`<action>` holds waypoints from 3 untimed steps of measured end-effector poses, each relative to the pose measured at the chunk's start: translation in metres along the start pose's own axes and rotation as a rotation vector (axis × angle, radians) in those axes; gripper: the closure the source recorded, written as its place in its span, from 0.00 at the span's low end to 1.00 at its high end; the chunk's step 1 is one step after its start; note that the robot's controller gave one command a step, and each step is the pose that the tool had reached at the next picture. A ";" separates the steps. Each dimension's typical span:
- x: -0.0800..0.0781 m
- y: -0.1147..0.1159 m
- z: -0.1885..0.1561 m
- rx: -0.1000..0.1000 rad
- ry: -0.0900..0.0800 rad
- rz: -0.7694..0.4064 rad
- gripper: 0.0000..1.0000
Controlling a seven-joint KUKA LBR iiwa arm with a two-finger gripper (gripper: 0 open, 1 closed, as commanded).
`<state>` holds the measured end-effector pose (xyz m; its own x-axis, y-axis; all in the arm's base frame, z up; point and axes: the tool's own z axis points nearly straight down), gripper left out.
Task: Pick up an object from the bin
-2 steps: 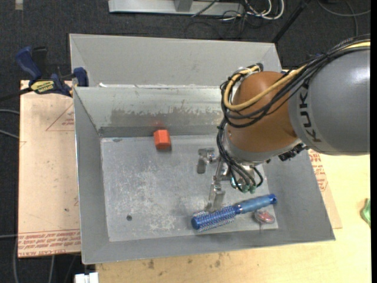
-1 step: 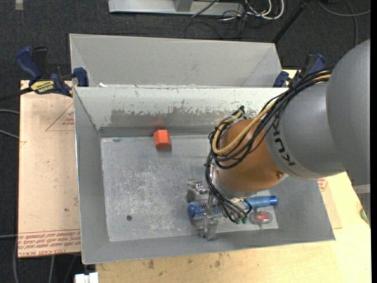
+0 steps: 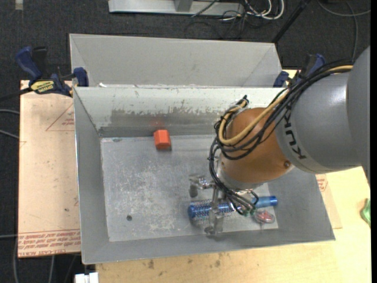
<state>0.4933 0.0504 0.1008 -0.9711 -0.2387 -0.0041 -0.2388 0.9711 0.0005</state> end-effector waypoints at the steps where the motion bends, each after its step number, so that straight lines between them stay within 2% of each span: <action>1: 0.005 0.004 -0.009 -0.001 0.002 0.068 0.00; 2: -0.001 0.002 0.030 0.000 -0.006 -0.091 0.00; 3: 0.002 0.002 0.029 0.001 -0.012 -0.097 0.00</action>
Offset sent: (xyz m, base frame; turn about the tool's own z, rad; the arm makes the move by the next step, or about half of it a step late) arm -0.0065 0.0023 0.0093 0.0693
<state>0.4906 0.0522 0.0718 -0.9434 -0.3313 -0.0159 -0.3314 0.9435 -0.0012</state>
